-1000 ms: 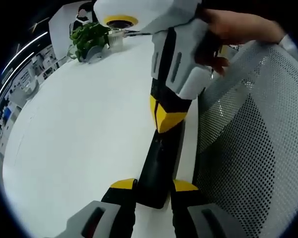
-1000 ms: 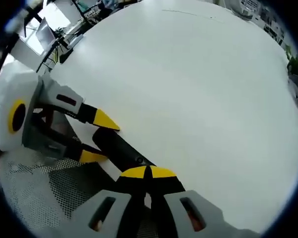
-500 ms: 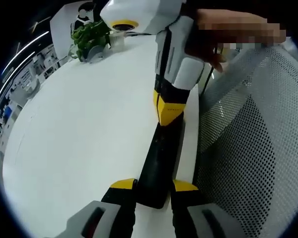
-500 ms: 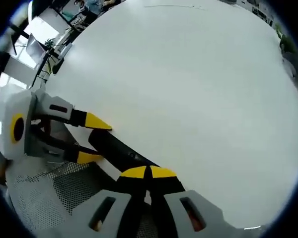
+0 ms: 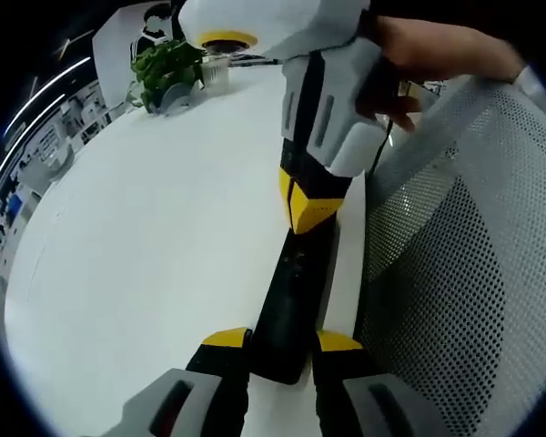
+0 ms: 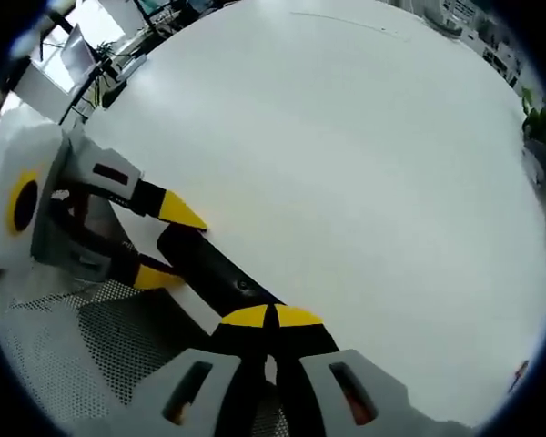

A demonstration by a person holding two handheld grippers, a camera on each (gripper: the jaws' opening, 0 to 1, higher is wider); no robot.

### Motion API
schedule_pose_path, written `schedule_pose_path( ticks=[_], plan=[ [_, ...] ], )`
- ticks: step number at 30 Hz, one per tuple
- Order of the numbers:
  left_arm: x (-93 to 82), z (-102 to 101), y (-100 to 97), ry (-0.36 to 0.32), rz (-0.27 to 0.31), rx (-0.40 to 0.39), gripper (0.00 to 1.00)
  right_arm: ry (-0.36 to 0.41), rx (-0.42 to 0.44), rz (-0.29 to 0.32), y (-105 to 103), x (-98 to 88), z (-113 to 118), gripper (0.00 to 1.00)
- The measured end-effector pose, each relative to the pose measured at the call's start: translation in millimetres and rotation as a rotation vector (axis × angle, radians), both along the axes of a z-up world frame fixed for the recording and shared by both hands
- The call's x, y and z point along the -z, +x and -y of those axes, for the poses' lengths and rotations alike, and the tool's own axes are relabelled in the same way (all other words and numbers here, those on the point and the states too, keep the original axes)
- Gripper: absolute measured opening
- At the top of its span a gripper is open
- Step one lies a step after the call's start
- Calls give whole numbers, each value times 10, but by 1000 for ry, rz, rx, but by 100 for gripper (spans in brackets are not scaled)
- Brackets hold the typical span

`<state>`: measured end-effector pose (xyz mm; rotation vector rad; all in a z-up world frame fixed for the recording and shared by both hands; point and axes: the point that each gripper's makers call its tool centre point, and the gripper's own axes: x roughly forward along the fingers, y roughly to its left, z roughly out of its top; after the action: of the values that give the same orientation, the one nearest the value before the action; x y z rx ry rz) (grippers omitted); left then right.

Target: Press the specified remote control buttons in sequence, fully releasing each button before pressing the next.

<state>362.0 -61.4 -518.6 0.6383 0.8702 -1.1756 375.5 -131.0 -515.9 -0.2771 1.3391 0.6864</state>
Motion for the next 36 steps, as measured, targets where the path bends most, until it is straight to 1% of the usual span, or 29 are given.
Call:
schedule_pose_path(
  ticks=[1, 2, 3, 5, 6, 8, 10, 16, 21, 25, 26, 27, 32, 36],
  plan=[
    [0, 0, 0, 0, 0, 0, 26, 3, 1, 0, 3, 1, 2, 0],
    [0, 0, 0, 1, 1, 0, 26, 19, 20, -7, 10, 1, 9, 0],
    [0, 0, -1, 1, 2, -1, 26, 42, 61, -31, -4, -12, 1, 0],
    [-1, 0, -2, 1, 3, -3, 26, 54, 105, -76, -33, -31, -1, 0],
    [-1, 1, -1, 1, 3, -4, 26, 58, 86, -68, -24, -35, -2, 0],
    [-1, 2, 0, 6, 1, -11, 26, 85, 79, -66, -42, -73, -57, 0],
    [-1, 2, 0, 8, 1, -13, 26, 92, 67, -60, -48, -90, -95, 0],
    [-2, 3, -1, 12, 0, -25, 26, 100, 52, -93, -99, -71, -131, 0],
    [-4, 1, -3, 13, 0, -26, 26, 86, 38, -94, -107, -46, -124, 0],
    [-3, 3, -4, 16, 1, -22, 27, 71, 8, -79, -116, -36, -133, 0],
    [-3, 7, -6, 15, 0, -20, 27, 59, 3, -94, -151, 1, -121, 0],
    [-3, 8, -7, 16, 1, -19, 27, 65, 2, -84, -149, -29, -126, 0],
    [-3, 8, -5, 16, -2, -20, 27, 66, 1, -80, -169, -37, -129, 0],
    [-2, 9, -3, 16, -3, -16, 27, 45, -42, -51, -185, -53, -140, 0]
  ],
)
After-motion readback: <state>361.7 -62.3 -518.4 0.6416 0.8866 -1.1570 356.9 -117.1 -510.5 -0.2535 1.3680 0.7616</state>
